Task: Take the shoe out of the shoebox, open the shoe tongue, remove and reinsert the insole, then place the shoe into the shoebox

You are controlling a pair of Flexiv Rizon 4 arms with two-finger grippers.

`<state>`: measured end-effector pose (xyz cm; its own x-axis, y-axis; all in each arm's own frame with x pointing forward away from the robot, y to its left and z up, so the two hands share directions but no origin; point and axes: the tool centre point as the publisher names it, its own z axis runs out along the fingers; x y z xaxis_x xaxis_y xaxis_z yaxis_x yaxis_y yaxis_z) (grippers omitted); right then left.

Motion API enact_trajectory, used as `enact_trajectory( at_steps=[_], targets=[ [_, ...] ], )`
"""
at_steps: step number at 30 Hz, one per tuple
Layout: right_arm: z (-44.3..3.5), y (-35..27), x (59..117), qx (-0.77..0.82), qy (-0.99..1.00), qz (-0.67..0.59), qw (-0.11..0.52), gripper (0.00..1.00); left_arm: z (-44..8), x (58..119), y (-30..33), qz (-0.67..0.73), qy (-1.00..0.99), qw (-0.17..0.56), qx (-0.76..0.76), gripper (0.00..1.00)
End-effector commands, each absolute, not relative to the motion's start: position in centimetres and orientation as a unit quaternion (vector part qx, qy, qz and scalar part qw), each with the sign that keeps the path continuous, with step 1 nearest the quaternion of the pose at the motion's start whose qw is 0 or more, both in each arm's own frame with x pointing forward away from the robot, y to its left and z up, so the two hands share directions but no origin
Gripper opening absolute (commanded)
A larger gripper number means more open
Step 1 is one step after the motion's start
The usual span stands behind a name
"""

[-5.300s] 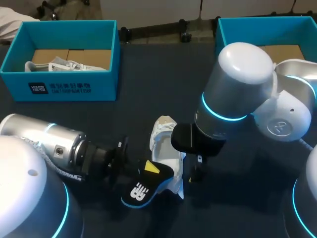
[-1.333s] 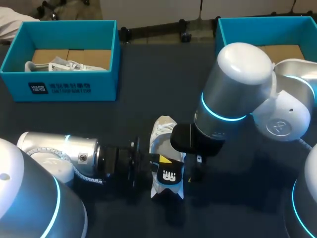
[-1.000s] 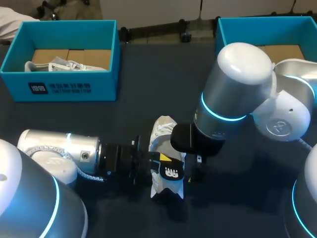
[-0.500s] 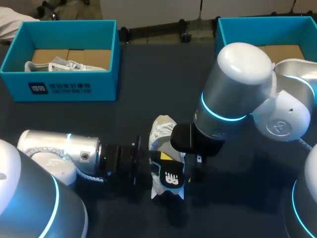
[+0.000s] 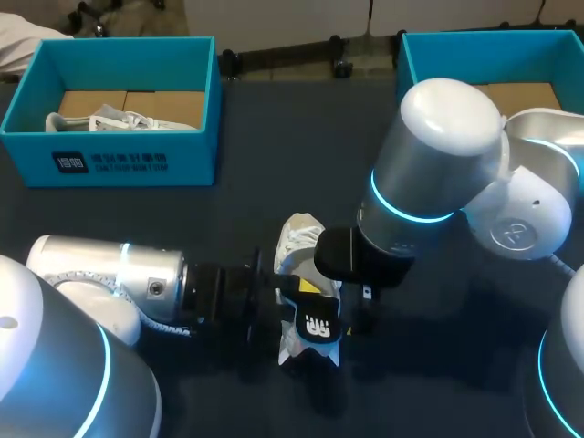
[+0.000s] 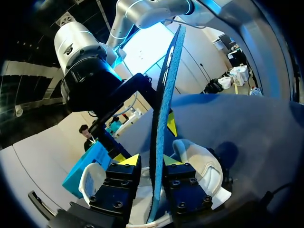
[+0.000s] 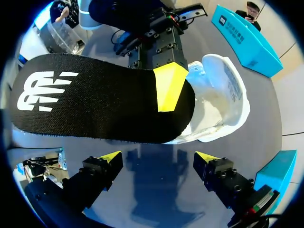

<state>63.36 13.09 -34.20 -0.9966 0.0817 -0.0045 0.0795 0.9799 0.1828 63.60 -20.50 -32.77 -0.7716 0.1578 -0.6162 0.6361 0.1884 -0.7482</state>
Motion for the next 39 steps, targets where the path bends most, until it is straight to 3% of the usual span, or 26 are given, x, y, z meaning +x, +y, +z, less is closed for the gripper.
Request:
enact_trajectory(
  at_steps=[1, 6, 9, 39],
  targets=[
    [-34.4, 13.2, 63.3, 0.041, 0.995, 0.092, 0.007, 1.0, -32.0, 62.9, -20.7, -0.565, 0.753, 0.209, 0.266, 0.27],
    [-34.4, 13.2, 63.3, 0.041, 0.995, 0.092, 0.007, 1.0, -31.7, 62.6, -20.9, -0.551, 0.762, 0.209, 0.269, 0.24],
    [-34.4, 13.2, 63.3, 0.041, 0.995, 0.092, 0.007, 1.0, -31.7, 62.5, -21.1, -0.547, 0.764, 0.209, 0.27, 0.0],
    [-34.4, 13.2, 63.3, 0.041, 0.995, 0.092, 0.007, 1.0, -35.1, 66.0, -20.3, -0.53, 0.737, 0.283, 0.31, 0.0]
  ],
)
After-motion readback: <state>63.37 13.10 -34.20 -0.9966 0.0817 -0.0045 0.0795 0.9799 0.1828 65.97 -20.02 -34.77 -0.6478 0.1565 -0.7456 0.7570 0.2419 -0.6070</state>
